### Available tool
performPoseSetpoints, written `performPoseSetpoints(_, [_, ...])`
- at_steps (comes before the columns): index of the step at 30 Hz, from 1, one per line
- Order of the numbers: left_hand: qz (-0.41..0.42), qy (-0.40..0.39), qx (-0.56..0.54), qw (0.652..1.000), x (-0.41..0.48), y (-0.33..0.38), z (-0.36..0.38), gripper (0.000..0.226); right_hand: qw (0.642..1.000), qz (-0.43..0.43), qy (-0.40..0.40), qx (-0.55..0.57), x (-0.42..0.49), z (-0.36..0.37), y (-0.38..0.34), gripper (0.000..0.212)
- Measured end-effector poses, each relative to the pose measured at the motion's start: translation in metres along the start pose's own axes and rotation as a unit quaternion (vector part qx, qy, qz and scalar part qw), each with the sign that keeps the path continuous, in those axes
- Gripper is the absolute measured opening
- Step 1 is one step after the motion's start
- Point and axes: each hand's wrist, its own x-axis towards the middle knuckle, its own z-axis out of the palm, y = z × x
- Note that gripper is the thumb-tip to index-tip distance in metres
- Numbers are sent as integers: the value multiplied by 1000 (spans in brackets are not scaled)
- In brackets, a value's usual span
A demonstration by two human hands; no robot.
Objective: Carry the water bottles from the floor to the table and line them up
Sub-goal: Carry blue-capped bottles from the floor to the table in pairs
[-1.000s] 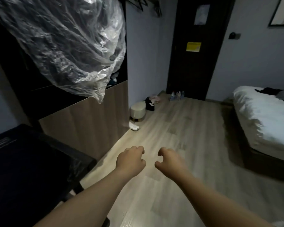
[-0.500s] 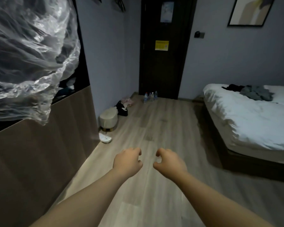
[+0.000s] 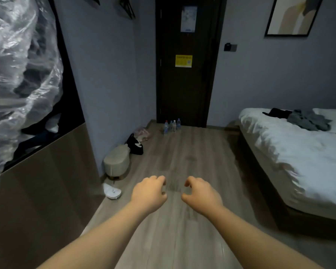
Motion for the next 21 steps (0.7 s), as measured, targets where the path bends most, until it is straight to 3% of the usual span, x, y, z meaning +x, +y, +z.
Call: performPoseSetpoints(21, [-48, -61, -6, 997, 435, -88, 33, 37, 997, -6, -70, 12, 449, 12, 35, 38])
